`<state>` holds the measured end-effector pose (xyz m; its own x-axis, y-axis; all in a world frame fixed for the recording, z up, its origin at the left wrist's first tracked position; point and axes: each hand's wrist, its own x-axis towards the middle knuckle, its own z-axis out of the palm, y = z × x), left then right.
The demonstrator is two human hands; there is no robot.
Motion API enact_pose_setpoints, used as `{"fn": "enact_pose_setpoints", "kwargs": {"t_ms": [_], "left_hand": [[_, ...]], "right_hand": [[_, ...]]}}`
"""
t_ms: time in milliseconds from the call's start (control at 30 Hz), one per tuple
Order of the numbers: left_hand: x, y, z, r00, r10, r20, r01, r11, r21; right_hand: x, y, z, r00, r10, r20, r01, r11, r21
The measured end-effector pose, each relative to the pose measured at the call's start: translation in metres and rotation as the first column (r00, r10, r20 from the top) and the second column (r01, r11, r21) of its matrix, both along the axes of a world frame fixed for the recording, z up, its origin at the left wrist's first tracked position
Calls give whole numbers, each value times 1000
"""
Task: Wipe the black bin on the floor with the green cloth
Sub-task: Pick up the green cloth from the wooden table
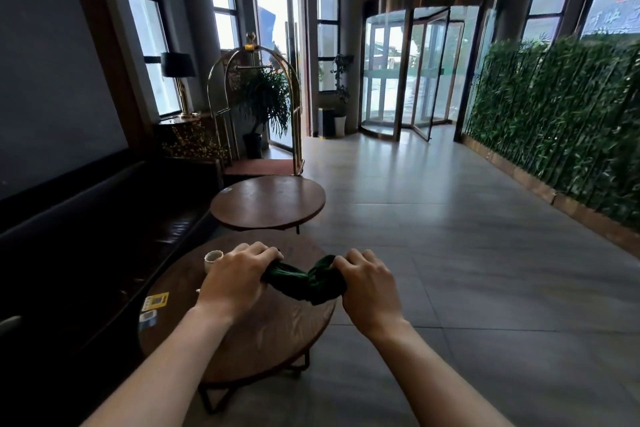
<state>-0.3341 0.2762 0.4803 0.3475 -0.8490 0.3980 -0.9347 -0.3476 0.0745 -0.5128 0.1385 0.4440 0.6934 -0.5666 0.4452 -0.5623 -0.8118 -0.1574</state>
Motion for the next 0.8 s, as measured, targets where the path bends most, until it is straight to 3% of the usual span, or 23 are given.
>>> {"fn": "enact_pose_setpoints", "kwargs": {"t_ms": [467,800], "left_hand": [[-8,48,-27,999,25,-46,-25,1000,-8],[20,102,-82,988,56,-145,-45,996,76]], "right_hand": [[-4,41,-20,1000,13,-16,-13,1000,1],[28,96,-69,995,42,-91,-36,998,59]]}}
